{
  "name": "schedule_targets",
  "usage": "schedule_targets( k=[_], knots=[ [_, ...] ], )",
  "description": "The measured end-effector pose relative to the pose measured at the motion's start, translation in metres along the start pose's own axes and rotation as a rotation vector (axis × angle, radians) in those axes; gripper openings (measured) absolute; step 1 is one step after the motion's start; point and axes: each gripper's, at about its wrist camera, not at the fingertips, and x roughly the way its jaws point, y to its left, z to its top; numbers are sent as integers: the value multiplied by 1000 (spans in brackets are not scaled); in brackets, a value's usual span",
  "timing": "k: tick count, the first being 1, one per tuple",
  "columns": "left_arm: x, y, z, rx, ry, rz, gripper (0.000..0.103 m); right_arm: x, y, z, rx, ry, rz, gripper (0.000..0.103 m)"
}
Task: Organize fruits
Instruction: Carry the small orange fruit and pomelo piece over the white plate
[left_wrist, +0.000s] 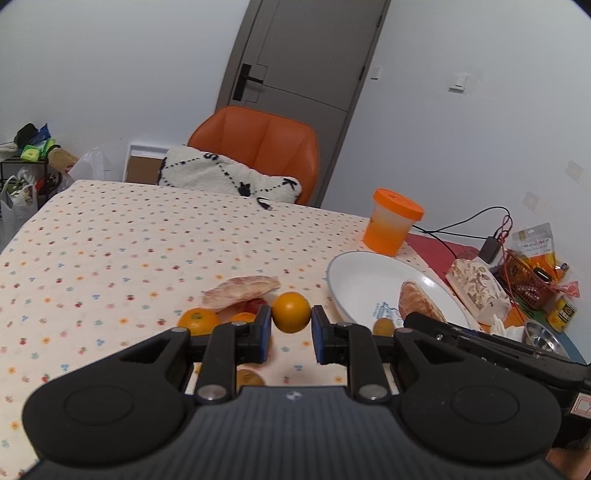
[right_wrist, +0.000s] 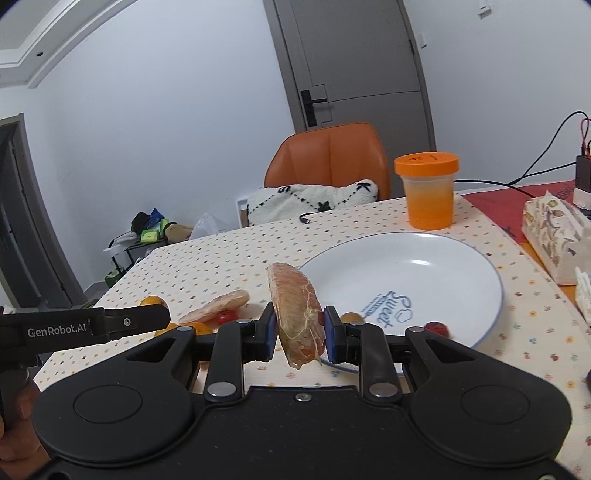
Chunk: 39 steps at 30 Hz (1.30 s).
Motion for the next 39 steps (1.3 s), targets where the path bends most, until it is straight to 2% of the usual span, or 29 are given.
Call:
schedule_targets(
  k=[20,39],
  knots=[
    [38,-41,5,62,32,-46,21,4,-50,-1,75,-9,-53,24],
    [91,-61,13,103,93,-46,21,49,-72,5,118,33,-38,24]
  ],
)
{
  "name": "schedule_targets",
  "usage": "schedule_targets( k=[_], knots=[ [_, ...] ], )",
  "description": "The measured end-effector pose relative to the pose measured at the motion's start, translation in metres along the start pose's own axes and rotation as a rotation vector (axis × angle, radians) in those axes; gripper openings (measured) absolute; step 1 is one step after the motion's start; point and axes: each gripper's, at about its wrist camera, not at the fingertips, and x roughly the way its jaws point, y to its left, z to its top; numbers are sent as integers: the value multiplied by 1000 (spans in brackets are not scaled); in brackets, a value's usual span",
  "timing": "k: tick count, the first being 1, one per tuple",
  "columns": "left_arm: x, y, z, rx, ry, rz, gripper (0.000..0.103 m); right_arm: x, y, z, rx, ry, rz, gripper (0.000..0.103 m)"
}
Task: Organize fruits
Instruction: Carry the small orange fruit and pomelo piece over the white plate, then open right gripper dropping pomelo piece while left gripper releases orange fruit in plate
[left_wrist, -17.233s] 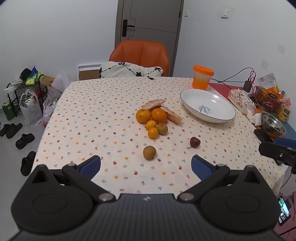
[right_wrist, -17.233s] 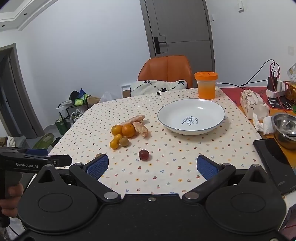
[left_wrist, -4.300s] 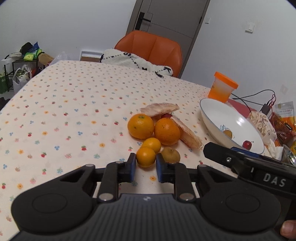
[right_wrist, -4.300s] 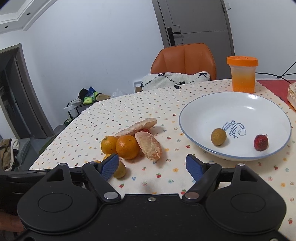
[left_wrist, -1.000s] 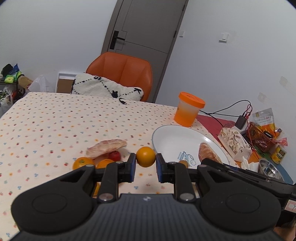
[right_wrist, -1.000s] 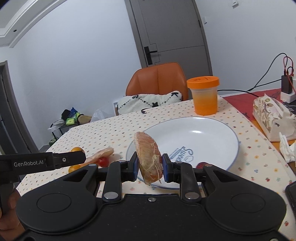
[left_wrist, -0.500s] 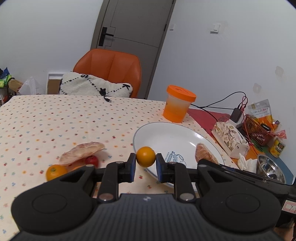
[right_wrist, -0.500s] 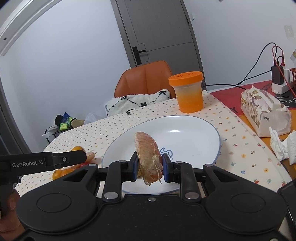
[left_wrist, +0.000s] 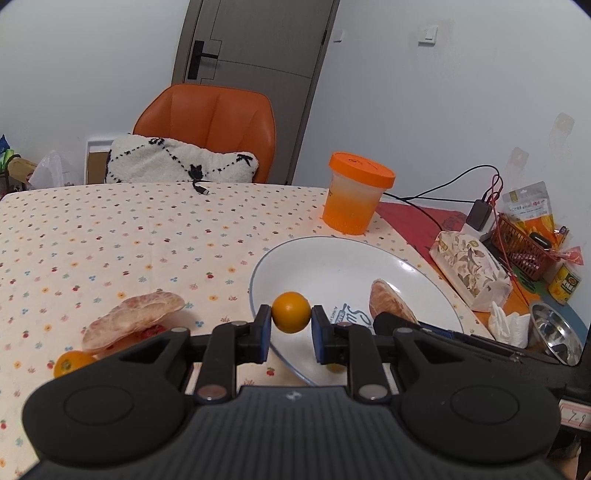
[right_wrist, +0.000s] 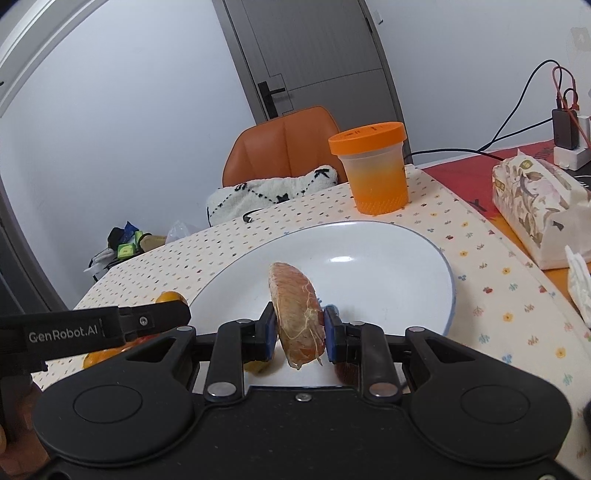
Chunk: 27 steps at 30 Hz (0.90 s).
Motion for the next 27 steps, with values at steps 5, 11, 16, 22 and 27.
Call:
schedule_targets(
  k=[5,11,16,22,27],
  knots=[
    [10,1,5,1,12,7,21,11,-1,7,-1,9,4,24],
    [20,2,11,5,22,9,21,22,-3,12,-2,40,-7,29],
    [26,1,12,1,39,5,21,26,-4,11,5,56,-17,32],
    [31,-2,11,3,49,1,21,19,-6,14,7,46,-7,33],
    [30,-4,12,1,54,-5,21,8,-3,16,1,28,-7,34]
  ],
)
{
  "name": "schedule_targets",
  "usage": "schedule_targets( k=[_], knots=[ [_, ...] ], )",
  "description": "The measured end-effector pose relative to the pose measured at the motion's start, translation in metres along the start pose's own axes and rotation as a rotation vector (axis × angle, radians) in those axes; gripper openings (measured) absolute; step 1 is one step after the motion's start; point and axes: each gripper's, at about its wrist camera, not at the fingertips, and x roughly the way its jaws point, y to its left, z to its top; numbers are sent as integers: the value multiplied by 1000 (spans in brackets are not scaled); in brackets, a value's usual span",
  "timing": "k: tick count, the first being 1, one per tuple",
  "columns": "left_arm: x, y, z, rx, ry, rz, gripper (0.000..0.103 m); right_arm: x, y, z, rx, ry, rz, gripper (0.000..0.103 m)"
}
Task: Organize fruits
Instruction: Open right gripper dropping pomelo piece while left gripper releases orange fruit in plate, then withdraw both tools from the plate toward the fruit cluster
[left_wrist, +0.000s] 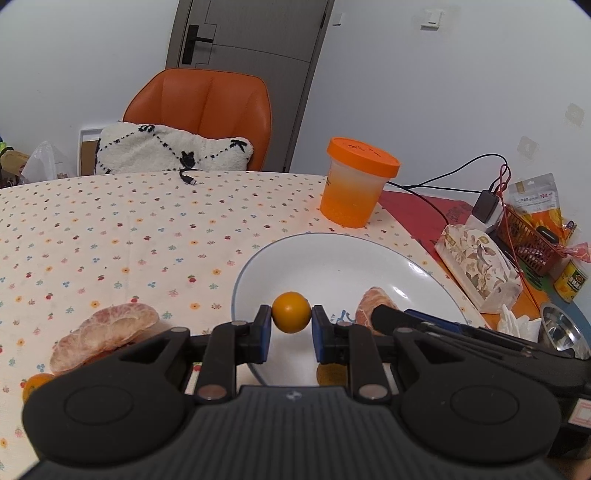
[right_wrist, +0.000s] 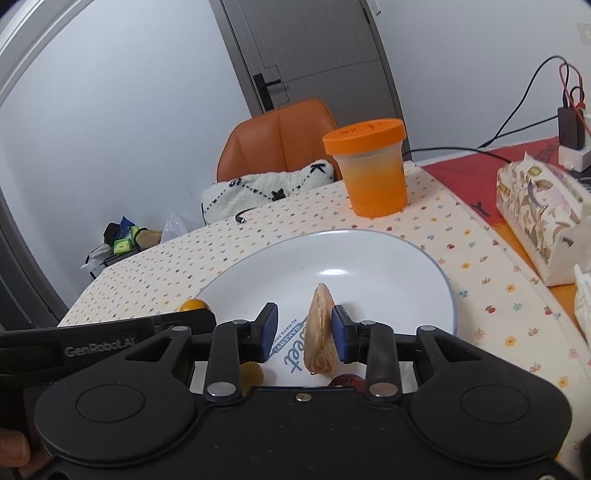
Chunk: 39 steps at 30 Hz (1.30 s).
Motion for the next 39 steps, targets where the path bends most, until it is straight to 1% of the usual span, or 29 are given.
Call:
schedule_targets(
  k=[5,10,12,13,14,15,18,21,24,26,28,29,30,32,35,37,39],
  knots=[
    [-9,3,1,-21,-17,2,25,-10,3,0,-8,-17,0,34],
    [-24,10,2,-47,-35,13,26,-18,9,-1,-14,-29,-1,34],
    [-30,13,1,-56,-39,18,29,-21,10,-3,-14,-34,-2,37],
    [-33,15,1,-60,-42,20,33,-23,11,-4,-14,-36,-4,39],
    [-36,16,0,-63,-45,24,38,-25,12,-6,-15,-37,-7,45],
    [-39,18,-1,-66,-48,32,40,-27,13,-7,-17,-41,-10,46],
    [-49,24,-5,-76,-62,43,45,-34,16,-10,-20,-49,-12,46],
    [-59,30,-9,-86,-75,56,55,-41,22,-12,-32,-59,-19,46],
    [-68,35,-12,-86,-88,70,66,-49,27,-15,-36,-69,-23,49],
    [-75,38,-14,-90,-96,79,77,-53,30,-17,-38,-74,-24,50],
    [-81,42,-15,-96,-107,89,82,-55,32,-18,-39,-74,-26,51],
    [-84,44,-16,-98,-112,100,84,-57,34,-19,-40,-75,-25,53],
    [-87,45,-16,-100,-118,115,86,-58,36,-20,-42,-77,-26,58],
    [-93,48,-17,-102,-131,136,90,-62,39,-21,-49,-88,-30,65],
    [-102,53,-20,-105,-142,154,94,-66,45,-23,-58,-94,-29,70],
    [-108,56,-21,-105,-144,163,95,-69,47,-23,-55,-93,-24,72],
    [-113,59,-22,-105,-147,166,96,-72,50,-24,-57,-100,-24,84]
  ],
)
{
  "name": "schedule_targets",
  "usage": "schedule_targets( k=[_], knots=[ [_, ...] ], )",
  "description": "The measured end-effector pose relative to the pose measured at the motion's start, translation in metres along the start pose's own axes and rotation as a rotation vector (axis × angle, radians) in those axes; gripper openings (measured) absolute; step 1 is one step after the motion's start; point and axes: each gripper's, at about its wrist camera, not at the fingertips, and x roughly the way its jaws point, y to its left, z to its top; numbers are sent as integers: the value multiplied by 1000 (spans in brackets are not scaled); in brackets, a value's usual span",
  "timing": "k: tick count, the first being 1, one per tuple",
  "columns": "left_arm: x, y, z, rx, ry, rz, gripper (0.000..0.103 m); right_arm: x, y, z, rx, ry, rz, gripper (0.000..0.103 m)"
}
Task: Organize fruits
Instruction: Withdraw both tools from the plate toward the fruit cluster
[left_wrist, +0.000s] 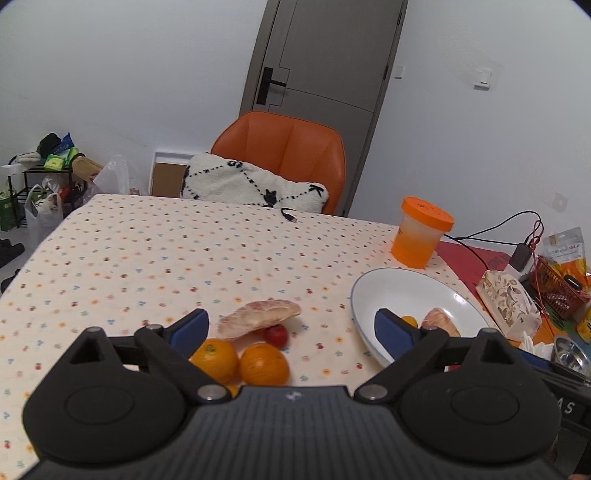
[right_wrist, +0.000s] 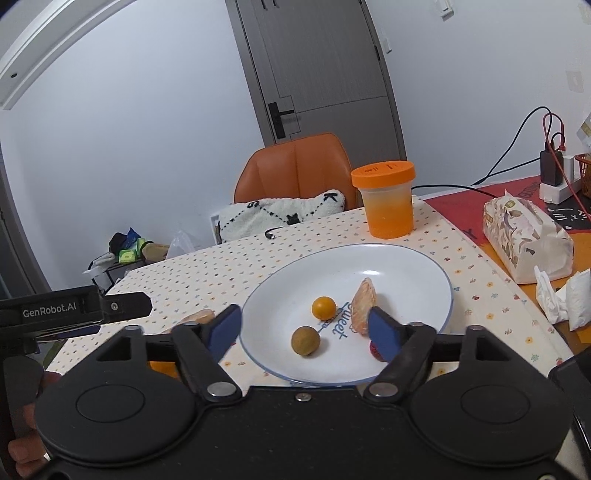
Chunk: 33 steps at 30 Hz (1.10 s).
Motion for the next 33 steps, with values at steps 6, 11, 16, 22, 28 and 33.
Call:
schedule_targets(
  k=[6,11,16,22,28,33],
  knots=[
    [-15,10,0,-8,-17,11,97,-10,8,1,-14,-24,6,100],
    [-26,16,0,0,-27,17,98,-16,15,0,-18,-25,9,103],
    [-38,23,0,-3,-40,21,98,-22,20,-2,-23,-29,19,103],
    [-49,32,0,-4,-45,38,98,-27,27,-2,-32,-28,40,103],
    [-57,45,1,-15,-52,57,98,-30,35,-3,-36,-28,69,103],
    [-59,55,1,-18,-42,65,98,-28,43,-4,-47,-22,92,103]
  ],
)
